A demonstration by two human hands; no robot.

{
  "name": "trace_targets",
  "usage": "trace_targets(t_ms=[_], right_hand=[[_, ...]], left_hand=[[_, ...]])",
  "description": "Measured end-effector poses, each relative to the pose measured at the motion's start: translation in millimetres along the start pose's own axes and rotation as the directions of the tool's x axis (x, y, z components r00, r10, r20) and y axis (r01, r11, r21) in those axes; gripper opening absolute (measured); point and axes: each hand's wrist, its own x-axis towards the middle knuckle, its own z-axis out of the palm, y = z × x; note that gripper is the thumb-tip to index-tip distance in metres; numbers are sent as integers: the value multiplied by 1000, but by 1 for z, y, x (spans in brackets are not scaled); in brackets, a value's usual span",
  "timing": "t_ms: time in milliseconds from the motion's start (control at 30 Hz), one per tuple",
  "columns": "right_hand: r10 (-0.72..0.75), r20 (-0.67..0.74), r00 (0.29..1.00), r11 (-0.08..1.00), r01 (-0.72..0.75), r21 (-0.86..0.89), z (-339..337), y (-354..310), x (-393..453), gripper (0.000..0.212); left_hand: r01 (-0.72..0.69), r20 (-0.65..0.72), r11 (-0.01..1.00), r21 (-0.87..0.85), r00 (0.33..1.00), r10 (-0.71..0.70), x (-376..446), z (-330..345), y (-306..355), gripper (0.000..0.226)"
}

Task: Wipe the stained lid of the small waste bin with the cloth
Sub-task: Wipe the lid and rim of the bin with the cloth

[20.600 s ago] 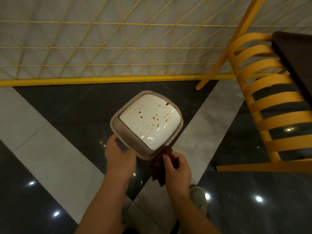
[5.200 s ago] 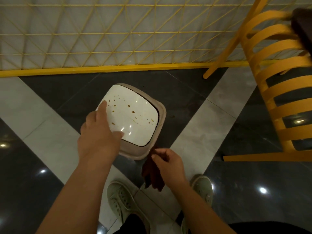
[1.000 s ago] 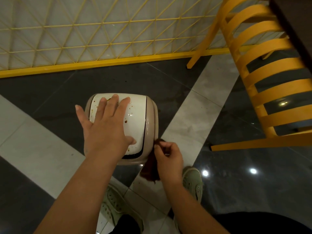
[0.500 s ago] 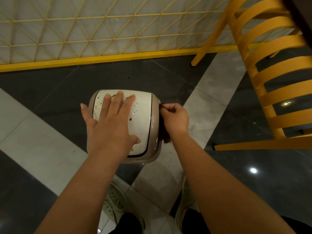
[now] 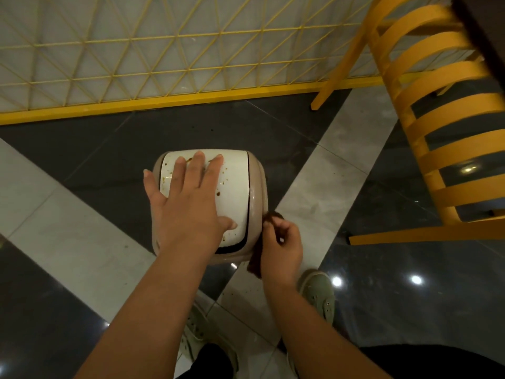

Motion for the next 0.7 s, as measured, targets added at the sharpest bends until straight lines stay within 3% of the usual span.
trace_targets(t_ms=[200, 400, 533, 700], right_hand=[[99, -50, 994, 989, -93, 118, -2, 21, -29, 14], [134, -21, 991, 990, -133, 48, -31, 8, -21, 10], [-38, -35, 999, 994, 41, 100, -42, -28, -23, 21], [-304, 131, 944, 952, 305, 8, -23, -67, -28, 17]], left_hand=[[0, 5, 1000, 5, 1000, 0, 1, 0, 0, 109], [-51, 45, 998, -47, 998, 54, -1, -3, -10, 116], [-5, 64, 993, -117, 998, 13, -6, -7, -28, 125], [53, 117, 974, -221, 993, -27, -15, -9, -56, 115]])
